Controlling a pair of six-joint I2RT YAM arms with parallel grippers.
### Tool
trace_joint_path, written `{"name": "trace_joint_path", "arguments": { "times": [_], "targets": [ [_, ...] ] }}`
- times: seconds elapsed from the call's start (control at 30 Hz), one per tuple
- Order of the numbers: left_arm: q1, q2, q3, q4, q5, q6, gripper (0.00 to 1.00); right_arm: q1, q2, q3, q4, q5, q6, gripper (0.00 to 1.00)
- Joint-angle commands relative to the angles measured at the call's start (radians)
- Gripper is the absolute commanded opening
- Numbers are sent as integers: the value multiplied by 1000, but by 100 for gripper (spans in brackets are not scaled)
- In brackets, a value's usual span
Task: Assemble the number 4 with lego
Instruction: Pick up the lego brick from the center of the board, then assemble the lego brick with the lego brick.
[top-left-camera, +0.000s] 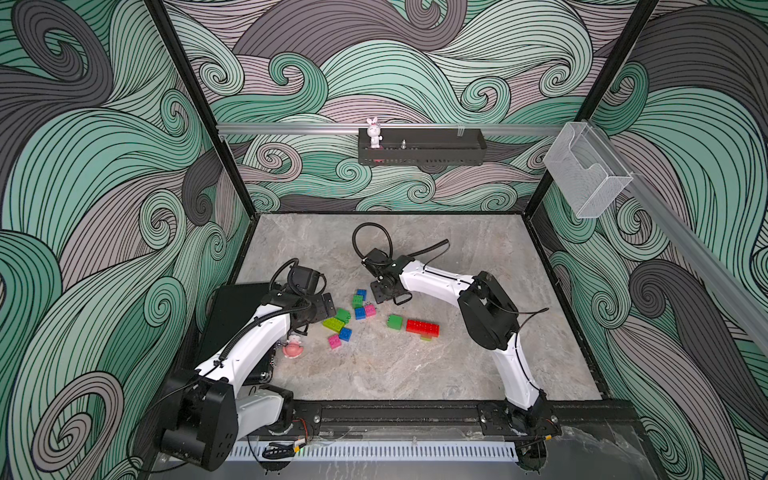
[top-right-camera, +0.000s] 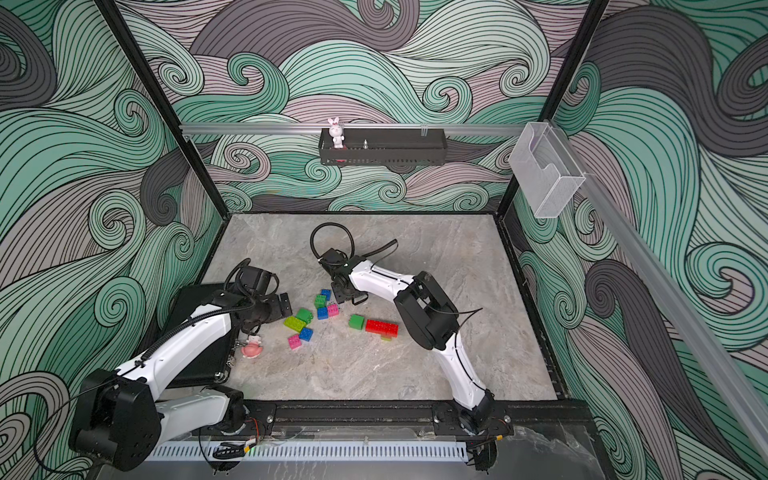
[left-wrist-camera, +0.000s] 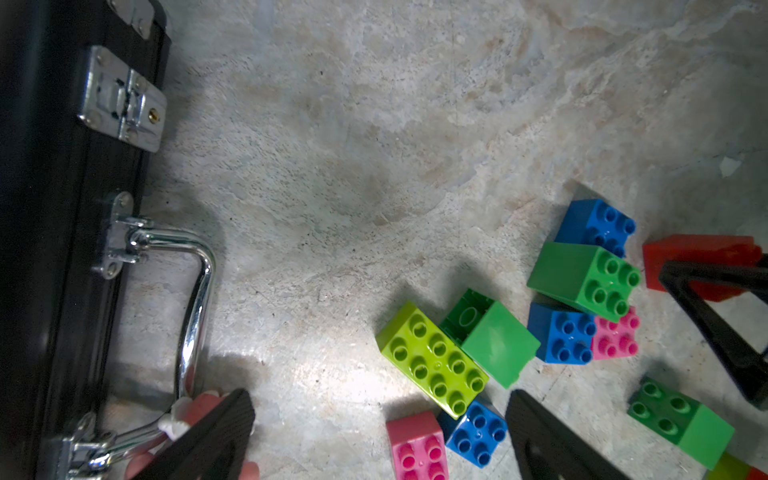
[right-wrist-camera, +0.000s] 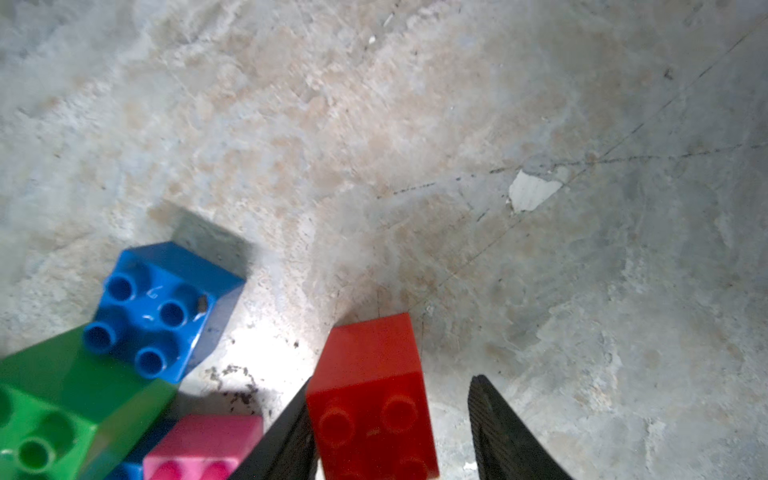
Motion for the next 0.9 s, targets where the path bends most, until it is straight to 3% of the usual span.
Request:
{"name": "trace_joint_path", "arguments": {
  "times": [0.0, 0.07, 0.2, 0.37, 0.5, 0.7, 0.8, 0.87],
  "targets": [
    [7, 8, 42, -39, 12, 10, 98, -3, 0, 15, 18, -13, -17, 56],
    [7, 8, 42, -38, 12, 10, 98, -4, 5, 18, 18, -11, -28, 53],
    [6, 4, 38, -31, 28, 10, 99, -3, -2, 14, 26, -5, -49, 37],
    [7, -2, 34, -16, 76, 18, 99, -5, -94, -33, 52, -5, -71, 20],
    [-20, 4, 20, 28, 164, 47, 99, -9, -287, -136, 50, -45, -93, 17],
    [-169, 63, 119, -20, 126, 76, 99, -37, -638, -401, -40, -32, -11, 16],
    [-251, 107, 177, -3, 143, 86, 99, -39, -785, -538, -111, 14, 94, 0],
    [-290, 148, 209, 10, 180, 90, 99, -39, -857, -597, -166, 20, 169, 0]
  ]
}}
